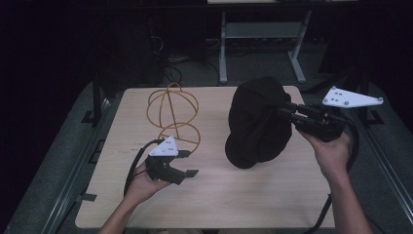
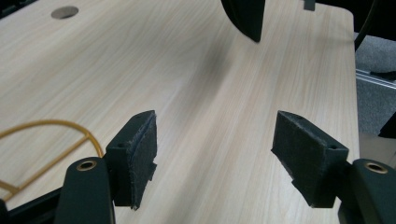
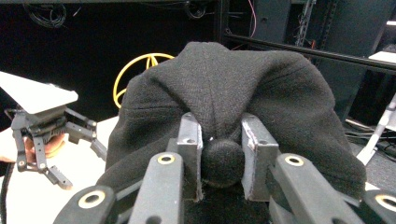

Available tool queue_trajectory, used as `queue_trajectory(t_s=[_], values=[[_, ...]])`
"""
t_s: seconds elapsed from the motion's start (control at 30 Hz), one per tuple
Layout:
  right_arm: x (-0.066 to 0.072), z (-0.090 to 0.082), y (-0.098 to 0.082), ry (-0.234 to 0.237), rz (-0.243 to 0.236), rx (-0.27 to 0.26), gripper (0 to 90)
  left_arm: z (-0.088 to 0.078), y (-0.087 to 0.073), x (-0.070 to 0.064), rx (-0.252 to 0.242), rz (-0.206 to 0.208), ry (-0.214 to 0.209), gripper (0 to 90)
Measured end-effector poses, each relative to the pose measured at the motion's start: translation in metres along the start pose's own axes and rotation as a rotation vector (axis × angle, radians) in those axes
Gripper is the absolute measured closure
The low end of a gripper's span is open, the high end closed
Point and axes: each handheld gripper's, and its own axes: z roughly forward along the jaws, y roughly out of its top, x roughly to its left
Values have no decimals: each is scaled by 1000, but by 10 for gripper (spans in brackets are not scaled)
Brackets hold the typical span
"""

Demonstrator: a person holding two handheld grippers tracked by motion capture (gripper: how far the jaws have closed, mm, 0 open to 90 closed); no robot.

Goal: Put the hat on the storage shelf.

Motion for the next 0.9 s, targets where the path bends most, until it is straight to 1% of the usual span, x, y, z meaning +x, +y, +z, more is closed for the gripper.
queue_trajectory(t_s=[0.03,0.07,0.1,0.17,0.2,0.23,0.27,0.3,0.4,0.43,0.5,0.53,0.6,0.63,0.7,0.77,0.83,0.87,0.9], values=[[0,0,0,0,0,0,723,0,-2,0,5,2,-1,303],[0,4,3,4,-5,2,723,0,-6,0,2,-1,4,302],[0,6,5,5,-7,3,723,0,-8,0,8,-1,7,298],[0,8,7,7,-11,6,723,0,-9,0,8,-2,10,293],[0,13,10,11,-14,10,723,0,-11,0,8,-1,13,294],[0,13,10,11,-14,10,723,0,-12,0,11,1,17,294],[0,17,12,17,-20,14,723,-1,-15,0,8,-4,18,294],[0,17,12,17,-20,14,723,-1,-15,0,8,-4,18,293],[1,27,20,28,-30,22,723,-3,-20,1,3,-13,27,293],[1,27,20,28,-30,22,723,-3,-20,1,3,-13,27,293],[2,32,26,35,-37,25,722,-3,-22,2,1,-18,32,293],[3,36,31,40,-45,26,722,-4,-24,2,-17,-28,33,293],[4,41,37,47,-52,25,723,-3,-25,2,-19,-34,39,293],[4,41,37,47,-52,25,723,-3,-25,2,-19,-34,39,292],[7,50,45,60,-62,26,723,-4,-27,2,-24,-32,40,290],[8,52,47,63,-69,26,722,-4,-28,2,-29,-30,43,289],[9,58,52,73,-73,27,722,-6,-31,4,-43,-31,36,290],[10,63,56,85,-76,26,722,-6,-34,5,-33,-28,46,289],[10,63,56,85,-76,26,722,-6,-34,5,-33,-28,46,283]])
